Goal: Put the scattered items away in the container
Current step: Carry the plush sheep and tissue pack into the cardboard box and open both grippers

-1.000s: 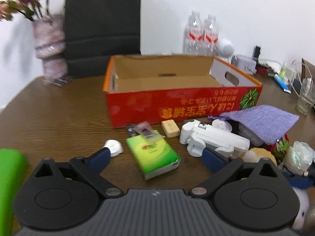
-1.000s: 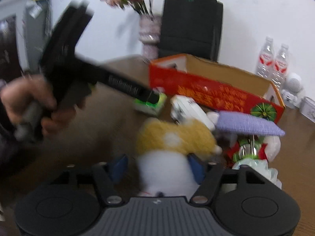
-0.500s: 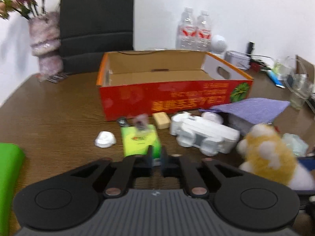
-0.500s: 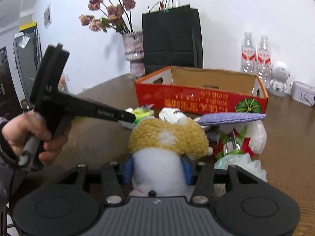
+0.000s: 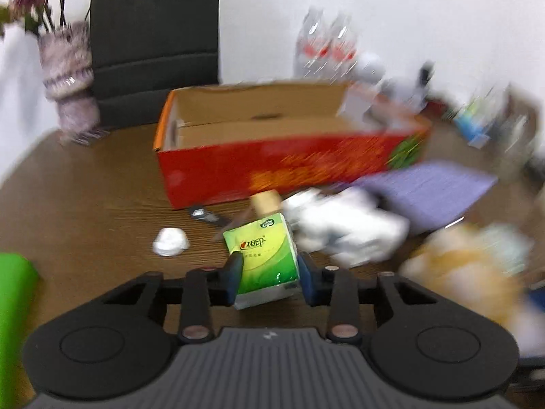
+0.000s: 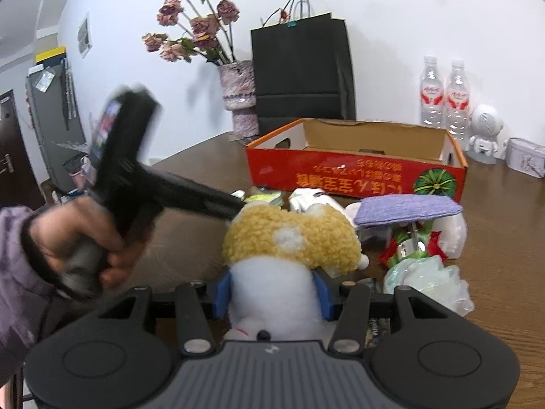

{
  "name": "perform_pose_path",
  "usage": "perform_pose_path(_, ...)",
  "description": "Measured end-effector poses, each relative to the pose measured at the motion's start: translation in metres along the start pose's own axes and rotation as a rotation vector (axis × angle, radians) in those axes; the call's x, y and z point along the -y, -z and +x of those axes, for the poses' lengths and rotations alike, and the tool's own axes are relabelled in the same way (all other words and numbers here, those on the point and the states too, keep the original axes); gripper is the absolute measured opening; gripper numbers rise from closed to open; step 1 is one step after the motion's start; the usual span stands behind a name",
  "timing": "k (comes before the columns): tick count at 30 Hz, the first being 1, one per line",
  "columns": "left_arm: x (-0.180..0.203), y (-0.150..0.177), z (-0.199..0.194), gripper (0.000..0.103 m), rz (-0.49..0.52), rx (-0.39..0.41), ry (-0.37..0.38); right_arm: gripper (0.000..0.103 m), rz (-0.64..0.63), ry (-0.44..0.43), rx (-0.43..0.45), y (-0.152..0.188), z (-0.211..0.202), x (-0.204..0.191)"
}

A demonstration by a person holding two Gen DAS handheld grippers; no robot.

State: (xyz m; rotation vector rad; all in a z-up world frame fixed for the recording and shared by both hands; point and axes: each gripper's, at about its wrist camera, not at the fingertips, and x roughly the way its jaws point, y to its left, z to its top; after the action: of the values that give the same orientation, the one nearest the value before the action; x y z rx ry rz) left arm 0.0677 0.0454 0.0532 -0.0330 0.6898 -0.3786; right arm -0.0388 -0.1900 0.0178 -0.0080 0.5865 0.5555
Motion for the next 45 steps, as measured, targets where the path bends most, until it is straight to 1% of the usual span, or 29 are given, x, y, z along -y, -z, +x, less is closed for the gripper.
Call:
perform_pose_path(2,-0.006,-0.002,-0.015,0.035,-0.108,0.014,0.137,0.048,-0.005,0.023,0.009,0.0,-0.001,-0.003)
perform_pose_path(3,-0.009,-0.001,-0.019,0.035,-0.156,0.009,0.171,0.048,-0.002,0.027,0.023,-0.001,-0.005,-0.004)
perform_pose_path(4,-0.01,0.001,-0.023,0.035,-0.186,0.009,0.183,0.048,0.005,0.027,0.038,-0.002,-0.009,-0.005)
perform_pose_path(7,-0.002,0.006,-0.046,0.035,-0.166,0.049,0.129,0.048,0.016,0.062,0.092,-0.008,-0.028,-0.005)
perform_pose_path(10,0.008,-0.001,-0.077,0.035,-0.125,0.136,0.099,0.048,0.029,0.124,0.167,-0.022,-0.048,-0.002)
perform_pose_path(12,0.015,-0.019,-0.096,0.035,-0.076,0.22,0.044,0.048,0.032,0.15,0.214,-0.046,-0.055,0.001)
perform_pose_path(14,0.019,-0.049,-0.103,0.036,-0.015,0.287,-0.026,0.048,0.022,0.166,0.251,-0.08,-0.056,0.006)
perform_pose_path(16,0.014,-0.083,-0.096,0.036,0.002,0.299,-0.078,0.048,0.057,0.172,0.274,-0.117,-0.048,0.019)
perform_pose_path(18,0.004,-0.12,-0.072,0.036,-0.004,0.276,-0.103,0.048,0.104,0.183,0.257,-0.158,-0.03,0.042)
perform_pose_path(20,-0.006,-0.149,-0.044,0.036,-0.011,0.239,-0.132,0.048,0.149,0.215,0.223,-0.192,-0.007,0.074)
perform_pose_path(22,-0.017,-0.171,-0.002,0.036,-0.016,0.186,-0.172,0.048,0.206,0.221,0.158,-0.221,0.027,0.106)
perform_pose_path(23,-0.021,-0.18,0.022,0.036,-0.016,0.145,-0.19,0.048,0.232,0.22,0.107,-0.234,0.049,0.122)
perform_pose_path(26,-0.033,-0.186,0.093,0.036,-0.017,0.031,-0.248,0.048,0.24,0.277,-0.02,-0.247,0.11,0.15)
perform_pose_path(28,-0.036,-0.18,0.133,0.036,0.025,-0.025,-0.282,0.048,0.225,0.289,-0.096,-0.245,0.149,0.162)
perform_pose_path(30,-0.04,-0.17,0.162,0.036,0.053,-0.07,-0.302,0.048,0.229,0.286,-0.161,-0.237,0.184,0.173)
perform_pose_path(31,-0.043,-0.166,0.172,0.037,0.051,-0.087,-0.302,0.048,0.235,0.295,-0.182,-0.232,0.197,0.178)
perform_pose_path(32,-0.046,-0.164,0.18,0.043,0.044,-0.095,-0.297,0.049,0.242,0.306,-0.196,-0.23,0.209,0.185)
perform_pose_path(33,-0.05,-0.163,0.184,0.055,0.034,-0.094,-0.291,0.051,0.25,0.312,-0.207,-0.229,0.219,0.191)
perform_pose_path(34,-0.053,-0.164,0.185,0.061,0.016,-0.082,-0.281,0.051,0.26,0.312,-0.214,-0.228,0.227,0.195)
perform_pose_path(35,-0.057,-0.164,0.183,0.071,-0.002,-0.065,-0.272,0.055,0.27,0.307,-0.227,-0.228,0.232,0.199)
perform_pose_path(37,-0.06,-0.168,0.175,0.072,-0.016,-0.043,-0.248,0.059,0.265,0.306,-0.241,-0.231,0.233,0.201)
perform_pose_path(38,-0.061,-0.172,0.17,0.074,-0.017,-0.04,-0.244,0.064,0.257,0.306,-0.229,-0.235,0.229,0.201)
perform_pose_path(39,-0.059,-0.175,0.164,0.081,-0.019,-0.034,-0.248,0.073,0.25,0.305,-0.211,-0.239,0.222,0.199)
perform_pose_path(40,-0.058,-0.178,0.156,0.087,-0.024,-0.025,-0.256,0.078,0.247,0.306,-0.2,-0.243,0.215,0.198)
perform_pose_path(41,-0.057,-0.18,0.148,0.098,-0.032,-0.022,-0.266,0.084,0.244,0.31,-0.202,-0.247,0.207,0.197)
perform_pose_path(42,-0.055,-0.181,0.141,0.103,-0.041,-0.03,-0.278,0.085,0.243,0.318,-0.216,-0.25,0.199,0.195)
perform_pose_path(45,-0.051,-0.183,0.125,0.103,-0.074,-0.109,-0.311,0.086,0.267,0.337,-0.298,-0.254,0.182,0.194)
